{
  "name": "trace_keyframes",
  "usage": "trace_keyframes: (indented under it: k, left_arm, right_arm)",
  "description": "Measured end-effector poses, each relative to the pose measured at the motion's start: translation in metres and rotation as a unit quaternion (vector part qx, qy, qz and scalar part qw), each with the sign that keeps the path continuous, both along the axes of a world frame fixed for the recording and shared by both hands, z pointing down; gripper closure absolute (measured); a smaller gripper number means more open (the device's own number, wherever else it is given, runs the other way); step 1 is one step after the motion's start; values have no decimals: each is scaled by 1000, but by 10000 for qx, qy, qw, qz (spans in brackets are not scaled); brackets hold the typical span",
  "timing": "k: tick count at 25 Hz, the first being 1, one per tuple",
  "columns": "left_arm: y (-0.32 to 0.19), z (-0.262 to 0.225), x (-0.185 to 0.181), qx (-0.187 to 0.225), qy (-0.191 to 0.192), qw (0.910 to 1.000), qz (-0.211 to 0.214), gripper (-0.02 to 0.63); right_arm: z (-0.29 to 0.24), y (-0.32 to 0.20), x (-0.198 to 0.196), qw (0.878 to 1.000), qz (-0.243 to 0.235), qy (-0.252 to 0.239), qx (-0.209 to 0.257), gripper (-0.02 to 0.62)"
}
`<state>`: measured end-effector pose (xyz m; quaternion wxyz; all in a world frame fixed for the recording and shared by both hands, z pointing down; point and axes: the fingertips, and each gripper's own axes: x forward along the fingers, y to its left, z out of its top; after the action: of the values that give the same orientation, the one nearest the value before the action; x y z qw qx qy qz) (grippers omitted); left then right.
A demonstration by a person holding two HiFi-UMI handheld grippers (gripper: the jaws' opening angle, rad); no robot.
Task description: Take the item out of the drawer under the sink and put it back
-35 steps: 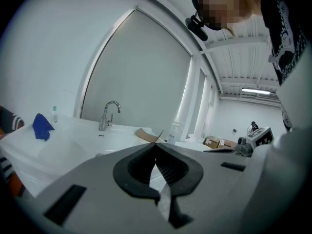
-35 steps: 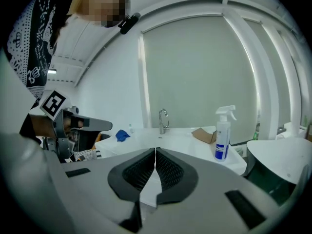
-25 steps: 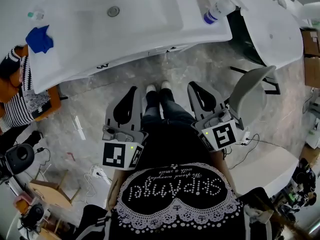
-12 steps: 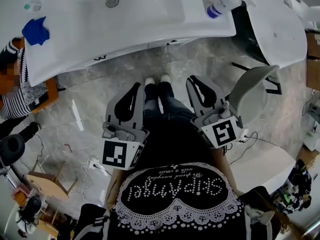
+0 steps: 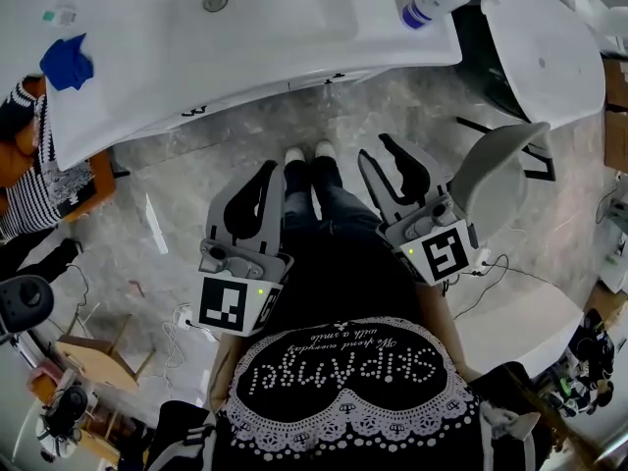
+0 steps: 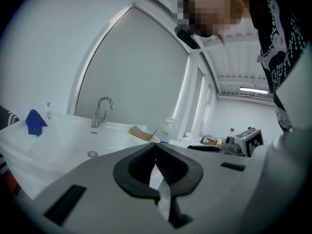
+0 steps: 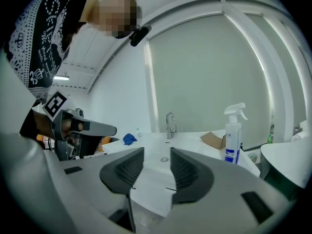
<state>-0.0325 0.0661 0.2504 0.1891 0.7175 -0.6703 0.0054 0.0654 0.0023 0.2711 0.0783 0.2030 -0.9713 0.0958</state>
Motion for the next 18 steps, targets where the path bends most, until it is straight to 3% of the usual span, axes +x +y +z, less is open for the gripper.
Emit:
trace_keyframes:
  k: [1, 3, 12, 18]
  left_arm:
    - [0, 0, 1, 5, -5, 10000, 5, 601]
    - [-1, 0, 2, -1, -4, 10000, 14, 601]
    - [-4, -6, 9, 196, 63, 9997, 121, 600]
    - [-8, 0, 19, 24, 108, 9991, 405, 600]
  right_arm:
    - [-1, -3, 1, 10000, 44, 3, 60, 415]
    - [-7, -8, 4, 9995, 172, -55, 254, 376]
    - [2, -11, 4, 9987, -105, 239, 445, 374]
    - [22, -19, 1, 9970, -124, 527, 548, 376]
